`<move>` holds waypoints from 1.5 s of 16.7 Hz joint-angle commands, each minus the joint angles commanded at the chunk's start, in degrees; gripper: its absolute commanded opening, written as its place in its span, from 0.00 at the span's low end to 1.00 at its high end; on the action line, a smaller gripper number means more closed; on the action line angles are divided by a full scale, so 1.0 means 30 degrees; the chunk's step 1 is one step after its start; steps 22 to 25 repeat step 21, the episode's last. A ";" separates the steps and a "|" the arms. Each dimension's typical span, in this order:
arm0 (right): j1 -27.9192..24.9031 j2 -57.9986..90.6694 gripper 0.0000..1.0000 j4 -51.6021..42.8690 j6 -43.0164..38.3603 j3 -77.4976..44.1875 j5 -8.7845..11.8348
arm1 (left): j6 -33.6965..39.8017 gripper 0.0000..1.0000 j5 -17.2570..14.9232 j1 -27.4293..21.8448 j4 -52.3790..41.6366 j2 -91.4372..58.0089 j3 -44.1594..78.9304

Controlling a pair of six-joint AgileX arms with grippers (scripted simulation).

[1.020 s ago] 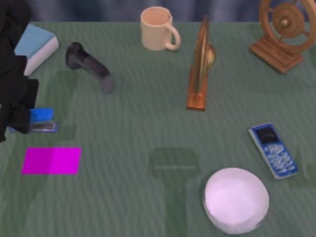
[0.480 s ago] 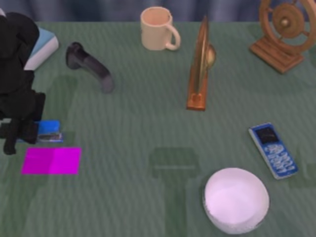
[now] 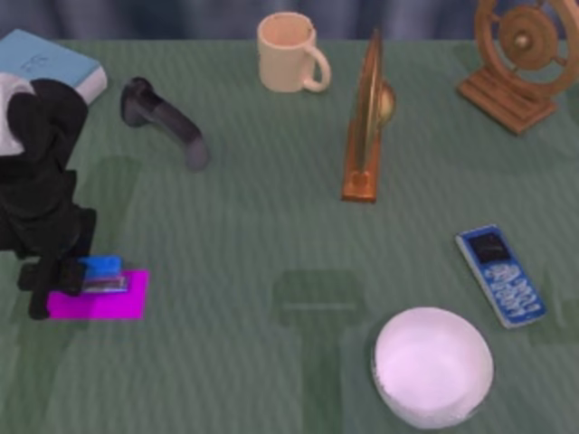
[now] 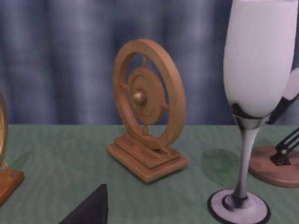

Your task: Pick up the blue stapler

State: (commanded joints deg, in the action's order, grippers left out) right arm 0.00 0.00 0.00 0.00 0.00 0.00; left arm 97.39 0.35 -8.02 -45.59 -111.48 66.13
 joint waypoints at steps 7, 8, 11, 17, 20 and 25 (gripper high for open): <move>0.0000 0.0000 1.00 0.0000 0.0000 0.0000 0.0000 | 0.0000 0.38 0.0000 0.0000 0.0000 0.0000 0.0000; 0.0000 0.0000 1.00 0.0000 0.0000 0.0000 0.0000 | 0.0000 0.45 0.0000 0.0000 0.0000 0.0000 0.0000; 0.0000 0.0000 1.00 0.0000 0.0000 0.0000 0.0000 | 0.0000 0.68 0.0000 0.0000 0.0000 0.0000 0.0000; 0.0000 0.0000 1.00 0.0000 0.0000 0.0000 0.0000 | 0.0000 1.00 0.0000 0.0000 0.0000 0.0000 0.0000; 0.0000 0.0000 1.00 0.0000 0.0000 0.0000 0.0000 | 0.0000 1.00 0.0000 0.0000 0.0000 0.0000 0.0000; 0.0000 0.0000 1.00 0.0000 0.0000 0.0000 0.0000 | 0.0000 1.00 0.0000 0.0000 0.0000 0.0000 0.0000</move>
